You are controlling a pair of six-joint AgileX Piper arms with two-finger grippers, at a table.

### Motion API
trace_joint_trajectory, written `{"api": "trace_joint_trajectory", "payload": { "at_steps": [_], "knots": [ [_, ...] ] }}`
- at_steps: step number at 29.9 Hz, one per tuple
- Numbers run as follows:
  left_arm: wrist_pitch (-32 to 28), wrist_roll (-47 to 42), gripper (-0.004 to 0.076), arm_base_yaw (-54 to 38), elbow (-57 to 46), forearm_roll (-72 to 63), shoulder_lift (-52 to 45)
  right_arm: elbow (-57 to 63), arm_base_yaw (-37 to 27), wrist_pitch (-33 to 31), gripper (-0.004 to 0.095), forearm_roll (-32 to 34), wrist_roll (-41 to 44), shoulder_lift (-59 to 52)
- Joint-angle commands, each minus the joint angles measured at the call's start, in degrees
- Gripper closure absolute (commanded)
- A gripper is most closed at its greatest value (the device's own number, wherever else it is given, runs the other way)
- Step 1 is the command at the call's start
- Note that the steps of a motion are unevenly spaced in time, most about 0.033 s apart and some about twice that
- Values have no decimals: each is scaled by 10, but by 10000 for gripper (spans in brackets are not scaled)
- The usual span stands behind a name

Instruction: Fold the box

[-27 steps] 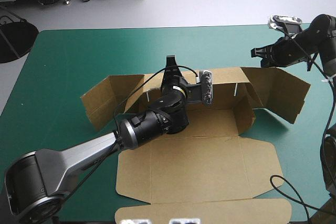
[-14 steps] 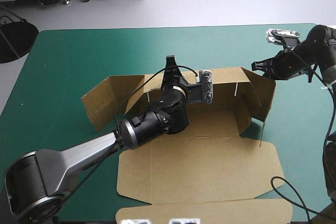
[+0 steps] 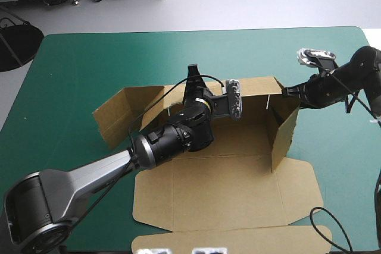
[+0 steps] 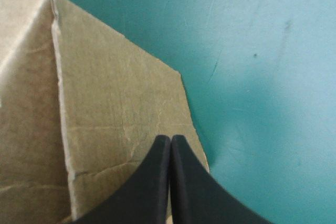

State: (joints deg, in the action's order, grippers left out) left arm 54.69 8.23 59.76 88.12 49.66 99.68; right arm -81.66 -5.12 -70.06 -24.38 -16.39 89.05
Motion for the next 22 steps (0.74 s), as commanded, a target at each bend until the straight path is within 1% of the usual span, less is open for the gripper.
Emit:
{"api": "trace_joint_trajectory", "payload": {
  "at_steps": [1,4,8,12,14,18,19,22],
  "knots": [
    [-17,36,733,7,9,-75,-21,36,-2,53,926,-62,-35,-49],
    [0,66,733,7,9,-99,-13,86,-2,102,926,-107,-66,-76],
    [23,66,733,7,9,-99,1,148,-2,143,926,-114,-87,-112],
    [23,65,733,7,9,-100,12,198,-2,188,926,-131,-110,-146],
    [20,65,733,7,9,-100,17,223,-2,210,926,-146,-135,-161],
    [13,65,733,7,9,-99,22,265,-2,237,926,-192,-205,-172],
    [13,65,733,7,9,-99,22,275,-2,241,926,-216,-236,-172],
    [13,65,733,7,9,-98,23,285,-2,248,926,-256,-302,-172]
  ]
}}
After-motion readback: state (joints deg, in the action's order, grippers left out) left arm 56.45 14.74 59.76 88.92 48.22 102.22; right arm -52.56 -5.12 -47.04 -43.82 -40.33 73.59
